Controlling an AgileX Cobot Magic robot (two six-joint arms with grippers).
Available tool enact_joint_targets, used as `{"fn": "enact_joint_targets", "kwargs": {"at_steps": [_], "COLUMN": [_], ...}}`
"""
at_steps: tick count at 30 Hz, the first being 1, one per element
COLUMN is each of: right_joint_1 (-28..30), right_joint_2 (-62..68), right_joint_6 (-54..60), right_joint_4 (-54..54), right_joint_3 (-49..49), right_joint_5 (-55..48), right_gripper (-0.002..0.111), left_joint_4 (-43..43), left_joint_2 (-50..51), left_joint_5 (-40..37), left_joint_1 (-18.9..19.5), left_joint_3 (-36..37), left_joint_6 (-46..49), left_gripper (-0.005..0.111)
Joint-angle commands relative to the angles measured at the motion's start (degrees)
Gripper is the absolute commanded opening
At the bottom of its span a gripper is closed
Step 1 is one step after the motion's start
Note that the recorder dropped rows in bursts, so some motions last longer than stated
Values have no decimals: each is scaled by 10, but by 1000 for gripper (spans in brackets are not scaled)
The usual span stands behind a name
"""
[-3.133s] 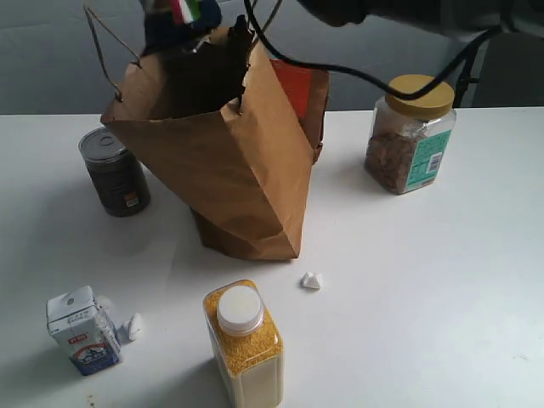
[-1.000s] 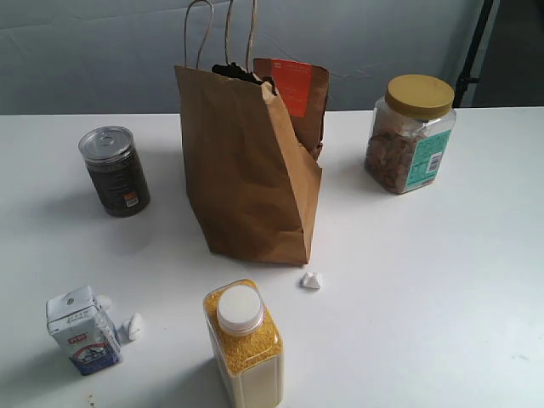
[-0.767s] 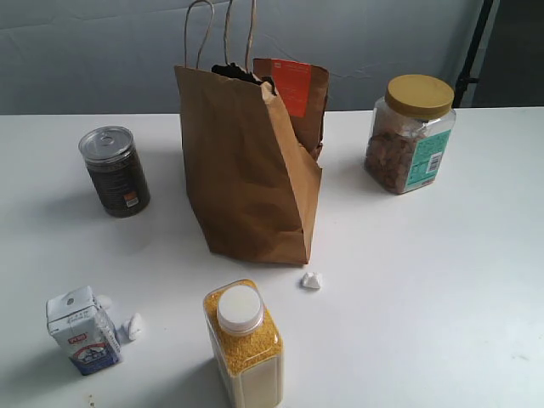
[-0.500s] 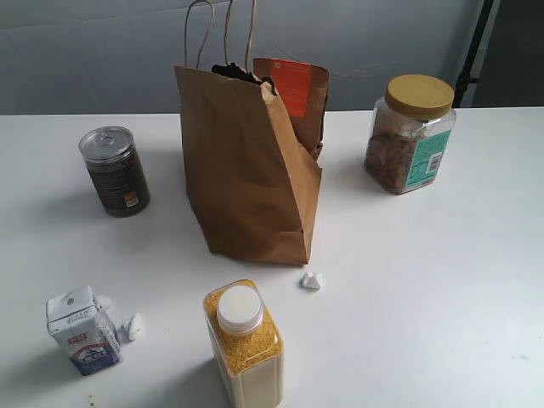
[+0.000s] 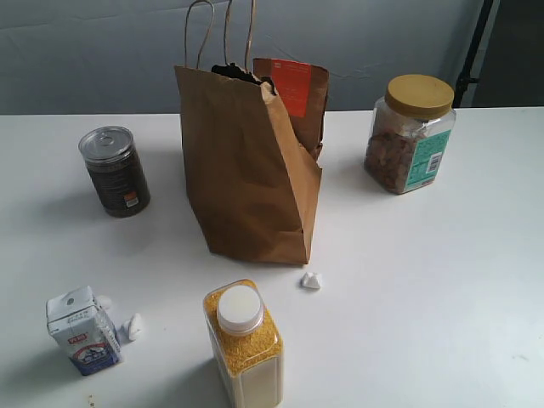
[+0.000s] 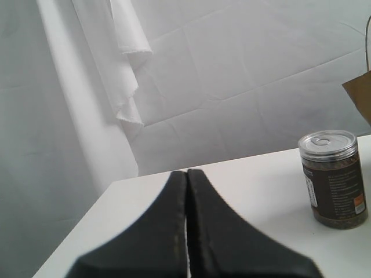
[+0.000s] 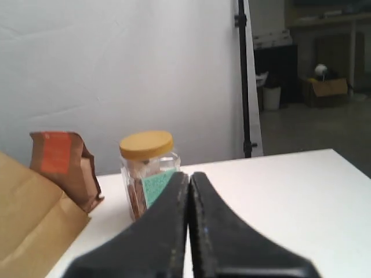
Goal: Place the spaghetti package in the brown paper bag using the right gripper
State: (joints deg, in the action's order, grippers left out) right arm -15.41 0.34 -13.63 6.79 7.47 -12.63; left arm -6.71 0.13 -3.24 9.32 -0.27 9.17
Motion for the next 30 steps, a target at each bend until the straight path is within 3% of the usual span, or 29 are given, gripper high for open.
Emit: {"fn": "enact_joint_targets", "kwargs": {"at_steps": [1,11,17,30], "right_joint_1": [2,2,2,2], "right_joint_2": [-3,-3,-3,-3], "right_joint_6": [3,-4,141,147], "right_joint_4": [4,4,-123,-110], "right_joint_3": [-25,-75,-75,-75], "right_joint_5": [-16,28,19,20], "right_gripper": [0,0,0,0], "left_joint_4": [2,2,2,2], "left_joint_2": [-1,-1,-1,-1], "left_joint_5": [4,4,4,4], "left_joint_1": [1,1,1,1], "left_joint_3": [3,3,3,3], "left_joint_6": [-2,-2,-2,-2], "left_gripper": [0,0,0,0]}}
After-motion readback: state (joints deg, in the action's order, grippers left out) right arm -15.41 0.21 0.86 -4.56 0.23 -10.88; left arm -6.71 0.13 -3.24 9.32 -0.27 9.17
